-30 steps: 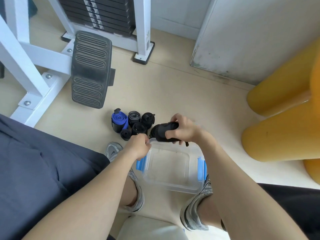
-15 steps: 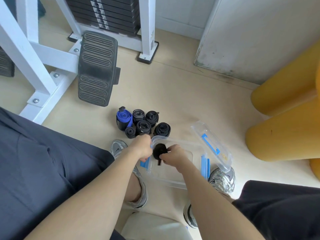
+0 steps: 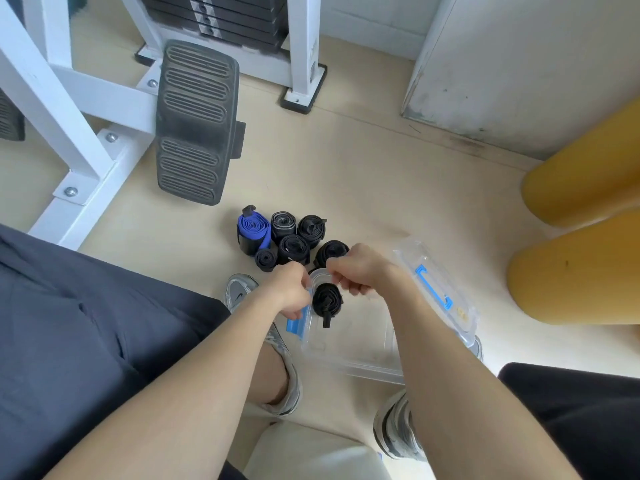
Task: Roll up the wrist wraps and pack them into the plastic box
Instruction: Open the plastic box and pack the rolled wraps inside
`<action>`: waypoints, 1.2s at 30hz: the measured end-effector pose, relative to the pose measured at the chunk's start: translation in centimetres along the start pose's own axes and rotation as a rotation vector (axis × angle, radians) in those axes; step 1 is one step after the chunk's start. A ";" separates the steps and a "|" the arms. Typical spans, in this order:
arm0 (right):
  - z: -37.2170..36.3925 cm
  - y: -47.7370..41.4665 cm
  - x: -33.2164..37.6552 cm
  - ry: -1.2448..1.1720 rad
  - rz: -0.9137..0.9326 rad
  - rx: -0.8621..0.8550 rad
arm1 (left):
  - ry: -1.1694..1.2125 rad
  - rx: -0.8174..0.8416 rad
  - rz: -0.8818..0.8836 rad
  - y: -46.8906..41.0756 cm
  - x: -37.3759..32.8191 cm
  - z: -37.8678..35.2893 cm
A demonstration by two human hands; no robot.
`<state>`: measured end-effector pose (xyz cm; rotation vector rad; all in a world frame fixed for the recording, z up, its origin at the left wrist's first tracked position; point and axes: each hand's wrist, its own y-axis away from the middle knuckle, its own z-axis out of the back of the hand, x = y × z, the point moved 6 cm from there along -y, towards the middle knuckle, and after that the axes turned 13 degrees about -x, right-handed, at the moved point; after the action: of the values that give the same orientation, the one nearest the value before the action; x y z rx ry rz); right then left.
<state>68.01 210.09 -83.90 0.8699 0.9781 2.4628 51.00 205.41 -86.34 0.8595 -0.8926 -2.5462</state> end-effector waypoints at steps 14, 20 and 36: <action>0.6 -3.5 0.2 -0.053 0.330 -0.586 | 0.224 0.124 0.091 0.5 1.3 -0.7; 4.7 -0.7 1.6 -0.434 0.432 -0.476 | 0.341 0.087 0.113 0.8 1.1 -0.4; 3.6 4.7 -7.3 0.356 0.013 0.223 | 0.078 -0.109 0.029 1.8 -0.2 -0.5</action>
<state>75.42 204.79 -81.56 0.5062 1.3915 2.6089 51.59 203.88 -85.39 0.8990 -0.7310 -2.4921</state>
